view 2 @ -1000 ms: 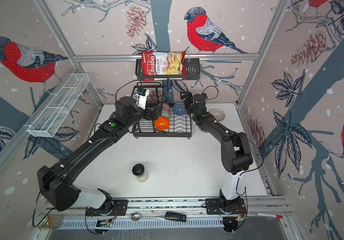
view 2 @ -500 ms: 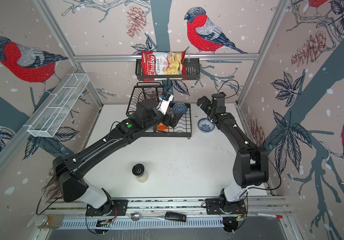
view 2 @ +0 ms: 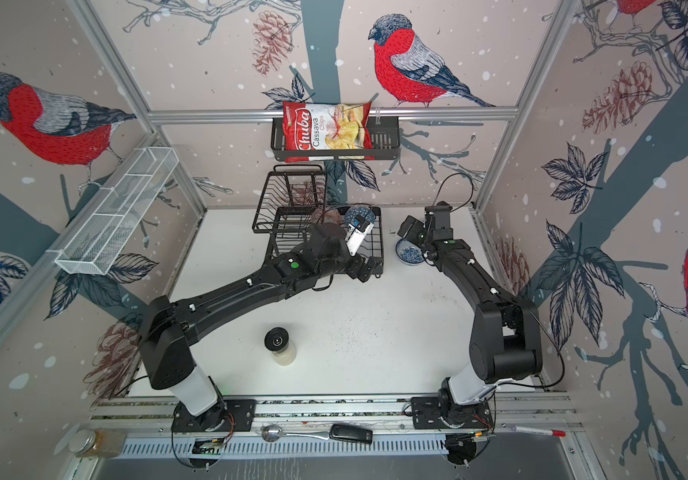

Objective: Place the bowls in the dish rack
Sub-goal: 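Withdraw the right gripper and move it toward the blue floral bowl, then grasp the rim of the blue floral bowl with the right gripper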

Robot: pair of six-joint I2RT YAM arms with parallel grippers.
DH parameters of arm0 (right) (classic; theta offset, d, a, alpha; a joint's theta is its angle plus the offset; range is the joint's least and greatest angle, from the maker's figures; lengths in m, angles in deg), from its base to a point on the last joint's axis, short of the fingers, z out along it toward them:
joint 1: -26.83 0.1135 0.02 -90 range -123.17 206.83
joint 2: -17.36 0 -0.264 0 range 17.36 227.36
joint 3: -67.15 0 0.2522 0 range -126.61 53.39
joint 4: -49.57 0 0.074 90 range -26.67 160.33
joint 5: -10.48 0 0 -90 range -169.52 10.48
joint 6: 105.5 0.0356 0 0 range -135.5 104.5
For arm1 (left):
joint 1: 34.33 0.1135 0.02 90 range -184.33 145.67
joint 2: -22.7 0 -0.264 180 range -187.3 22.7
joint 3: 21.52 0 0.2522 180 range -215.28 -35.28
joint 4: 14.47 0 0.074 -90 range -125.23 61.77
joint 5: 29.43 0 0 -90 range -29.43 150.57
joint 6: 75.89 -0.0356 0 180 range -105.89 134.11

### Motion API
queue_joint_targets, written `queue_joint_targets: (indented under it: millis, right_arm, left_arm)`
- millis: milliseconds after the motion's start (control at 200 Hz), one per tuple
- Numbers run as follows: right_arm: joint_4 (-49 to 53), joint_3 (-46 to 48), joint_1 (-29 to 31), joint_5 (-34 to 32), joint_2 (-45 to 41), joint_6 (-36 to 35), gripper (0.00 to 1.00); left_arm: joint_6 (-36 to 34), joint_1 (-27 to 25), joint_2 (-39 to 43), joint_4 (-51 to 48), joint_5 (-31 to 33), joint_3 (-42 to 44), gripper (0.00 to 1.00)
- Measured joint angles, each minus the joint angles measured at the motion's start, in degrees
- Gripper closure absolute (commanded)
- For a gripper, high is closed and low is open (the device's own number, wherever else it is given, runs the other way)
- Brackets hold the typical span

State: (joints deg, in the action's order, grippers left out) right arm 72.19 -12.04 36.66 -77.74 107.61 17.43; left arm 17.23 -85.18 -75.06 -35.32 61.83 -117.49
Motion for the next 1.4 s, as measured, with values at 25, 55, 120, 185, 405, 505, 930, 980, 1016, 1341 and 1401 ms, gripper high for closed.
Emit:
queue_joint_targets:
  millis: [25, 55, 120, 185, 405, 505, 930, 980, 1016, 1341, 1401]
  right_arm:
    - [0.3, 0.4, 0.1, 0.0, 0.1, 0.1, 0.06]
    - [0.5, 0.6, 0.2, 0.0, 0.3, 0.1, 0.06]
    - [0.5, 1.0, 0.7, -1.2, 0.4, 0.2, 0.07]
    - [0.3, 2.3, 1.1, -3.0, 0.3, 0.3, 0.08]
    - [1.7, 5.7, 0.5, -10.5, 2.4, 0.5, 0.13]
    - [2.1, 6.6, -0.5, -12.3, 4.8, 0.6, 0.17]
    - [-1.0, 5.5, -3.4, -8.7, 11.3, 1.6, 0.34]
    - [-1.2, 5.5, -3.9, -7.8, 11.9, 1.6, 0.36]
    - [-1.2, 5.5, -4.3, -7.0, 12.2, 1.9, 0.37]
    - [-3.7, 5.9, -5.5, -4.3, 13.2, 3.7, 0.54]
    - [-4.3, 5.9, -5.5, -4.0, 13.5, 4.8, 0.59]
  left_arm:
    - [0.1, 0.0, -0.3, 0.2, -0.2, 0.2, 0.03]
    - [0.4, 0.0, -0.6, 0.4, -0.4, 0.4, 0.02]
    - [1.1, -0.1, -1.1, 0.6, -1.5, 0.5, 0.02]
    - [1.5, -0.1, -1.4, 0.8, -1.8, 0.5, 0.02]
    - [3.0, -0.2, -0.9, 1.7, -3.0, 0.8, 0.02]
    - [3.1, -0.2, -0.7, 1.7, -3.0, 0.9, 0.02]
    - [2.6, -2.1, -0.5, 2.0, -2.2, 2.5, 0.02]
    - [2.5, -2.1, -0.5, 2.0, -2.2, 2.5, 0.02]
    - [2.5, -2.0, -0.5, 2.0, -2.1, 2.5, 0.03]
    - [2.4, -2.0, -1.4, 1.5, -1.5, 1.8, 0.02]
    - [2.4, -2.0, -1.4, 1.4, -1.7, 1.6, 0.03]
